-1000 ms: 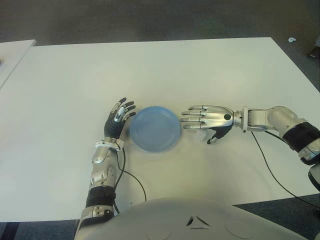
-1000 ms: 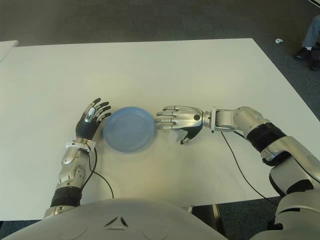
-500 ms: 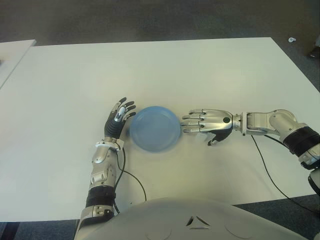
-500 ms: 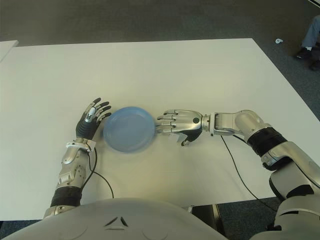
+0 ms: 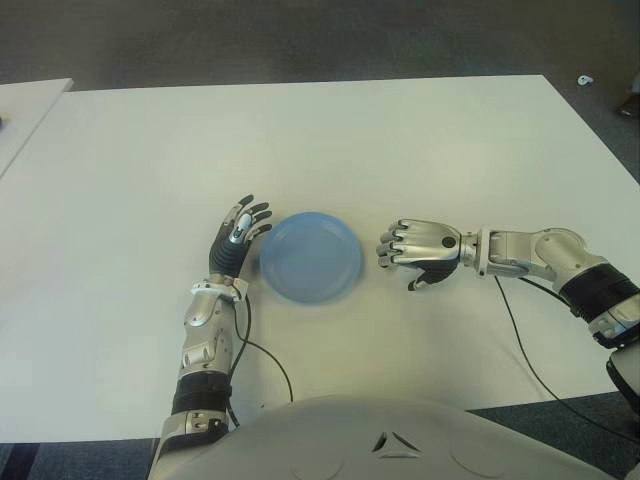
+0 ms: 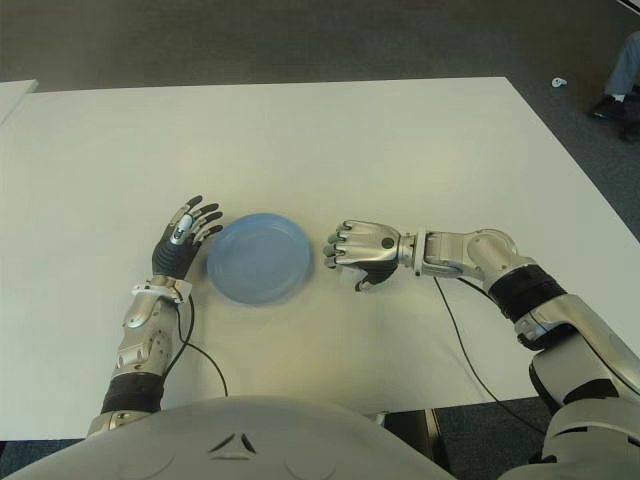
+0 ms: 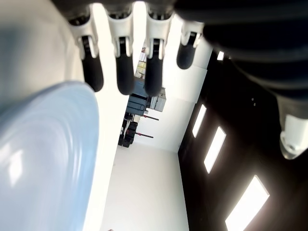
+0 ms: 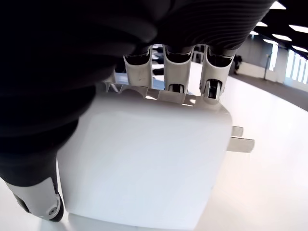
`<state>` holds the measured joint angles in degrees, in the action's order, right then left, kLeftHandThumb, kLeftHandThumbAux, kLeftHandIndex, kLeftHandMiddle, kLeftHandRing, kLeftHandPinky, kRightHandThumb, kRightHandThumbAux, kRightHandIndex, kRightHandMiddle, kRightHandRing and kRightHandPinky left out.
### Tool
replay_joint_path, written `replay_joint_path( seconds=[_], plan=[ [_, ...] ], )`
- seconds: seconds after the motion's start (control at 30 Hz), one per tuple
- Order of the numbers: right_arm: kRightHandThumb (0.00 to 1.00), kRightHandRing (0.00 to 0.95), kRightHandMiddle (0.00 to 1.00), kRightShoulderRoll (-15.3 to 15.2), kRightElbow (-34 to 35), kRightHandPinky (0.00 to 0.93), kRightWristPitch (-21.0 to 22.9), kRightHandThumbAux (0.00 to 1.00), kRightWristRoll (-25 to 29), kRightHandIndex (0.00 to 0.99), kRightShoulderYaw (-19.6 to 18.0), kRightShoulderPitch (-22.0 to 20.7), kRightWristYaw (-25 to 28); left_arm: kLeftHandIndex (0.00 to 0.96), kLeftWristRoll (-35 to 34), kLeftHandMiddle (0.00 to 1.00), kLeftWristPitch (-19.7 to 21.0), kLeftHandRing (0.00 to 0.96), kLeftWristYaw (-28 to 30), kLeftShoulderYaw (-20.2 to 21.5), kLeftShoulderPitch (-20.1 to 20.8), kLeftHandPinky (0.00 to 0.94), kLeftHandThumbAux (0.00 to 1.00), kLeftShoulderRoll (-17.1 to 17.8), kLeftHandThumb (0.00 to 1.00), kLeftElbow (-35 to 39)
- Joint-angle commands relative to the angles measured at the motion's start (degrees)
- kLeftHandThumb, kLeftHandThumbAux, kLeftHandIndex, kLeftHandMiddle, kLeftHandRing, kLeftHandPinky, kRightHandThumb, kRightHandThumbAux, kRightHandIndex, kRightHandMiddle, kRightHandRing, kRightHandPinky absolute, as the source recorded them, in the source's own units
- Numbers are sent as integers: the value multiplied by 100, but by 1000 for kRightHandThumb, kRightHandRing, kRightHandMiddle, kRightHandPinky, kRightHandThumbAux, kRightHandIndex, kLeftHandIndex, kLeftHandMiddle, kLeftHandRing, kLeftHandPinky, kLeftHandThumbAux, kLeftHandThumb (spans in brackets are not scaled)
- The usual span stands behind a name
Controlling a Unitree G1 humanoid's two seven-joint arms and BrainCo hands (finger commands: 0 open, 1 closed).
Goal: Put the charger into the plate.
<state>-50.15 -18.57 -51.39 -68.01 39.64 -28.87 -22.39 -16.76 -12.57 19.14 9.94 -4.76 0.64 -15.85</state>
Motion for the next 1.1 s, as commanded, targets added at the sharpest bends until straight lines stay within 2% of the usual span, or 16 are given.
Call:
replay_joint_path(
  seconds=[0.03,0.3,0.5,0.83,1.1],
  plan=[
    [840,633,567,77,40,661,137,674,-155,412,-94,142,-191,147,68,255,79,255,-100,-41,-35,273,475,1,0,-14],
    [853,698,566,190,-73,758,264,667,-265,431,-122,191,-484,153,6,260,99,261,-95,-15,-22,276,486,-18,0,17],
    [859,787,575,335,-240,842,431,663,-423,439,-49,184,-773,166,-2,269,144,272,-137,-7,-41,280,498,-39,0,109],
    [857,833,553,572,-659,859,728,669,-640,420,85,191,-1403,161,-28,262,264,267,-139,-13,-98,277,507,-6,0,271],
    [854,858,552,788,-1100,863,831,674,-412,408,116,129,-1140,176,-134,268,353,273,-98,22,-120,284,520,10,0,350]
  ],
)
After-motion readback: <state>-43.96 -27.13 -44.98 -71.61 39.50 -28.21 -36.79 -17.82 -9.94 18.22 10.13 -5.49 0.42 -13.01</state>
